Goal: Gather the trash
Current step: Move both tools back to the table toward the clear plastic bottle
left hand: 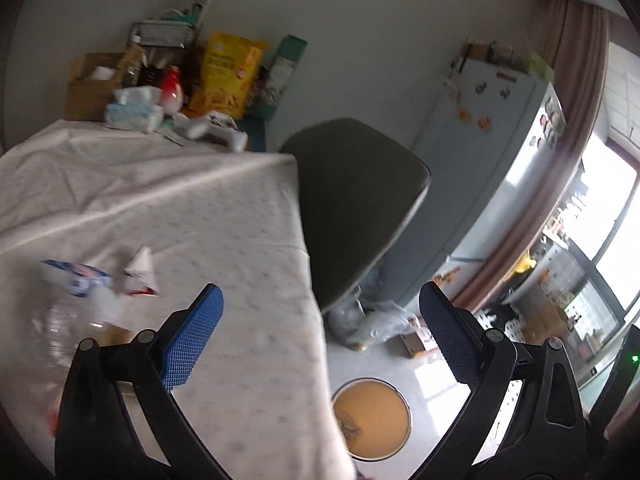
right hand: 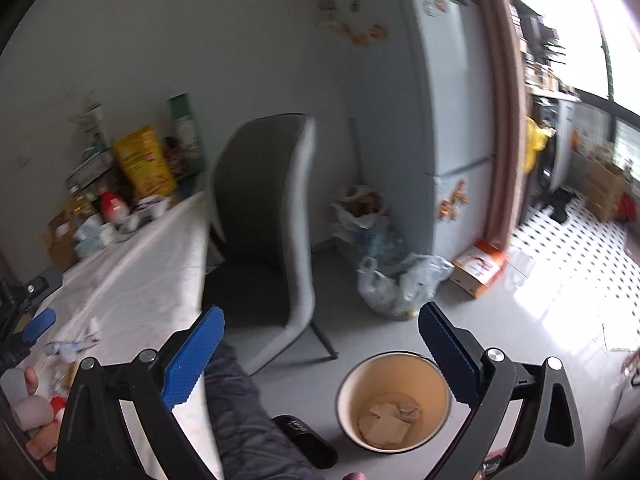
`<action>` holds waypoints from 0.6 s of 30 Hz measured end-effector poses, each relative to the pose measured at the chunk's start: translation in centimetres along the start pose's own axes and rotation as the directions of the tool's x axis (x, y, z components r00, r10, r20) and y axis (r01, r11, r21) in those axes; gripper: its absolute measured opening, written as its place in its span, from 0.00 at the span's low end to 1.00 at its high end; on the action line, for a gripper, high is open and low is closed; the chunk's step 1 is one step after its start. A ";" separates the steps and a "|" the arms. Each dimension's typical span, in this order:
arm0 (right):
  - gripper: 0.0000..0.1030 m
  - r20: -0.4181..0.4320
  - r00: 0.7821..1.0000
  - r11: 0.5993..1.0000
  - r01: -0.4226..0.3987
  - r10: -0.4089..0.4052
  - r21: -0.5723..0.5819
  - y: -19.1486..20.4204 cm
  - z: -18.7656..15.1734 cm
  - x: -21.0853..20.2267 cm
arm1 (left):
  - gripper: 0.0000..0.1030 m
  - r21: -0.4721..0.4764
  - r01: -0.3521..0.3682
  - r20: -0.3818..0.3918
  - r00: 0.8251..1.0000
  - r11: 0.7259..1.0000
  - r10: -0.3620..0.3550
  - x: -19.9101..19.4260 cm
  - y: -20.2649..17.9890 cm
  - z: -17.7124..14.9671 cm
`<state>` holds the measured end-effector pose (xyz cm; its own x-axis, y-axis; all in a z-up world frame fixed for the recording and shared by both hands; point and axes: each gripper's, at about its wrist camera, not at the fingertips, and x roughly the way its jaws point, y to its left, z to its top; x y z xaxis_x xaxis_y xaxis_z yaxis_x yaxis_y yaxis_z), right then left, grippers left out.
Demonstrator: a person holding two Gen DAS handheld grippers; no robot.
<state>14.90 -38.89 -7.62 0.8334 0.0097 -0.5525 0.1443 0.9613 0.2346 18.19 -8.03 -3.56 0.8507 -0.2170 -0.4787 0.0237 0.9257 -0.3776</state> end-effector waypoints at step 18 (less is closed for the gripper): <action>0.93 -0.051 0.953 0.927 -0.301 0.297 -0.221 11.8 -3.0 -0.9 | 0.94 0.051 -0.071 0.089 0.994 0.996 0.067 -7.3 7.5 -1.9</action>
<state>14.27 -26.74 -6.77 0.8104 0.3092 -0.4977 -0.2353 0.9497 0.2068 11.13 -0.13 -4.37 0.8938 -0.1264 -0.4302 -0.0105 0.9533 -0.3020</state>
